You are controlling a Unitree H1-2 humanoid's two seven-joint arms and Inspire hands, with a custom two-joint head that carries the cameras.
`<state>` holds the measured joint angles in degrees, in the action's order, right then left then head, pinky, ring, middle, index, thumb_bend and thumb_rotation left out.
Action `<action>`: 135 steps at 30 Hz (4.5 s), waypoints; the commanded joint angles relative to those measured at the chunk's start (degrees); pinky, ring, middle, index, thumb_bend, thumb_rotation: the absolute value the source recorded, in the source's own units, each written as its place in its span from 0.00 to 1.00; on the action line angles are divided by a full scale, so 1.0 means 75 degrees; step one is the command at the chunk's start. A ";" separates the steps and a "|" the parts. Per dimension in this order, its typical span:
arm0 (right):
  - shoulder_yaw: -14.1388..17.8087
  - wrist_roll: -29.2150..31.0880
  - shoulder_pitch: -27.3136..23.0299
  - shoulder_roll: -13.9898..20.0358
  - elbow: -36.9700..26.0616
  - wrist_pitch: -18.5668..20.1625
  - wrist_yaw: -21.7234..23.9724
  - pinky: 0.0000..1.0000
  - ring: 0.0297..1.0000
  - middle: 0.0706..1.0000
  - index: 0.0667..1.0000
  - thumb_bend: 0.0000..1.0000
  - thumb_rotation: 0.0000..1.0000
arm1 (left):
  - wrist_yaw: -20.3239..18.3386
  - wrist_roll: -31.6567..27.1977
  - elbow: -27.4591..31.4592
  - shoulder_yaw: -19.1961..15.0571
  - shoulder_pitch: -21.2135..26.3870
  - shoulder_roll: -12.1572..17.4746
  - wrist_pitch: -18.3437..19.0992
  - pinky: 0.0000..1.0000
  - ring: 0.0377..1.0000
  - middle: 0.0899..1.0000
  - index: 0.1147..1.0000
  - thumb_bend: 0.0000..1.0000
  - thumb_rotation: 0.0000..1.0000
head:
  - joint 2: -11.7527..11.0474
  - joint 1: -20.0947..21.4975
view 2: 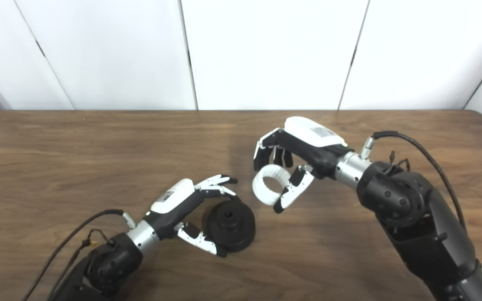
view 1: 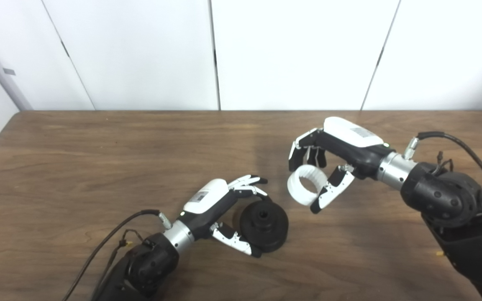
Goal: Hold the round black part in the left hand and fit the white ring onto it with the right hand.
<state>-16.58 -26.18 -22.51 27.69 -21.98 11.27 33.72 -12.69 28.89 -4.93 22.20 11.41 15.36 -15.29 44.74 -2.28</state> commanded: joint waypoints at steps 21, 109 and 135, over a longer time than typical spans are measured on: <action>-0.0557 -0.0202 -0.0127 -0.0769 0.0170 -0.0086 -0.0006 0.36 0.39 0.46 0.48 0.52 0.00 | -0.0290 0.0309 -0.0154 0.0338 -0.0095 -0.0075 0.0660 0.81 0.96 0.91 0.42 0.52 0.07 | 0.0104 -0.0174; -0.2612 -0.1451 -0.0328 -0.0843 0.0587 -0.1003 0.0825 0.26 0.34 0.42 0.51 0.51 0.00 | -0.0156 0.0375 -0.0099 0.0442 -0.0052 -0.0196 0.0782 0.77 0.93 0.89 0.42 0.52 0.07 | 0.0361 -0.0194; -0.2837 -0.1492 -0.0631 -0.1125 0.0337 -0.1025 0.1196 0.23 0.33 0.43 0.50 0.51 0.00 | -0.0379 0.0247 -0.0044 0.0407 -0.0014 -0.0229 0.1011 0.76 0.92 0.89 0.43 0.52 0.08 | 0.0422 -0.0232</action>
<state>-33.17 -39.77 -28.57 22.33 -18.49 5.12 38.18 -11.51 30.78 -3.59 23.38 11.69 14.96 -11.79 47.90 -3.96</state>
